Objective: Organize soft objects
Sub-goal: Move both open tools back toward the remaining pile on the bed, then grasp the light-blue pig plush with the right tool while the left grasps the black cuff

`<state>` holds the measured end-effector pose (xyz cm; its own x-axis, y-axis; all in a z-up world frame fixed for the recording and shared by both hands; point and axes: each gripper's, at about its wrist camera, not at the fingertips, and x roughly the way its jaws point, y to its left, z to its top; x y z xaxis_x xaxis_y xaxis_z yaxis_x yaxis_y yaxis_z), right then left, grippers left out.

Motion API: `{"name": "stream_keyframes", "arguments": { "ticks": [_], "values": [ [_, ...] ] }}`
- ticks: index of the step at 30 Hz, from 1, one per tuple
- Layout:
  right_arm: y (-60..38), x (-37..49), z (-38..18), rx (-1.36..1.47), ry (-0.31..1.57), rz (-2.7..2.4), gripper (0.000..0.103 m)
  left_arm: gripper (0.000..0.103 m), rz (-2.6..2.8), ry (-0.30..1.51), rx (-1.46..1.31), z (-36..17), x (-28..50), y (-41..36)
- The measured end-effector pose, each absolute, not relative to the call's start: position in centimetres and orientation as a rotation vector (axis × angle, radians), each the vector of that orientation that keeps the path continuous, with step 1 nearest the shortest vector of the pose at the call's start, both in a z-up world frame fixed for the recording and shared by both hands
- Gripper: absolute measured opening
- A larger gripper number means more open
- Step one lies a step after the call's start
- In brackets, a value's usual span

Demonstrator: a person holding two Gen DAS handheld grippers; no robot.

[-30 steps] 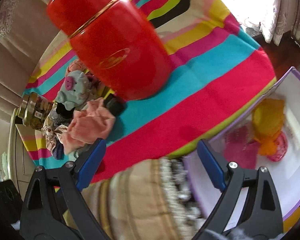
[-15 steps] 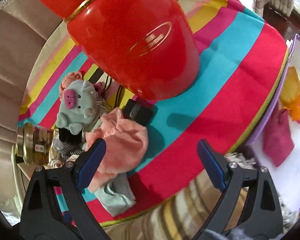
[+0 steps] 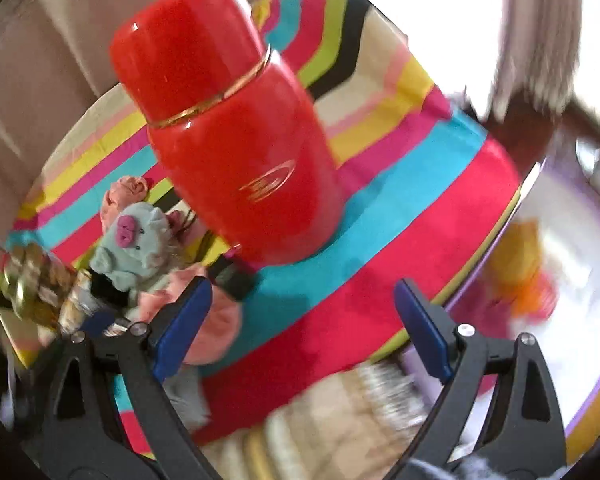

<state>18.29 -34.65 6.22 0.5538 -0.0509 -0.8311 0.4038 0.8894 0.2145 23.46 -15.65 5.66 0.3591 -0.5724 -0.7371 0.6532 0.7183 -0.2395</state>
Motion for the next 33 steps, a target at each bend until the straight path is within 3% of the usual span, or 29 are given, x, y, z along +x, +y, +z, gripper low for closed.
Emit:
{"name": "stream_keyframes", "arguments": {
  "ticks": [14, 20, 33],
  "values": [
    [-37.6, 17.0, 7.2, 0.076, 0.918, -0.179, 0.094, 0.056, -0.809, 1.021, 0.467, -0.5, 27.4, -24.0],
    [-36.2, 17.7, 6.5, 0.012, 0.93, -0.105, 0.094, 0.051, -0.82, 1.001, 0.451, -1.4, 27.5, -24.5],
    [-30.3, 18.6, 8.5, -0.108, 0.85, 0.058, 0.094, 0.05, -0.764, 0.884, 0.157, 5.5, 24.1, -14.8]
  ]
}}
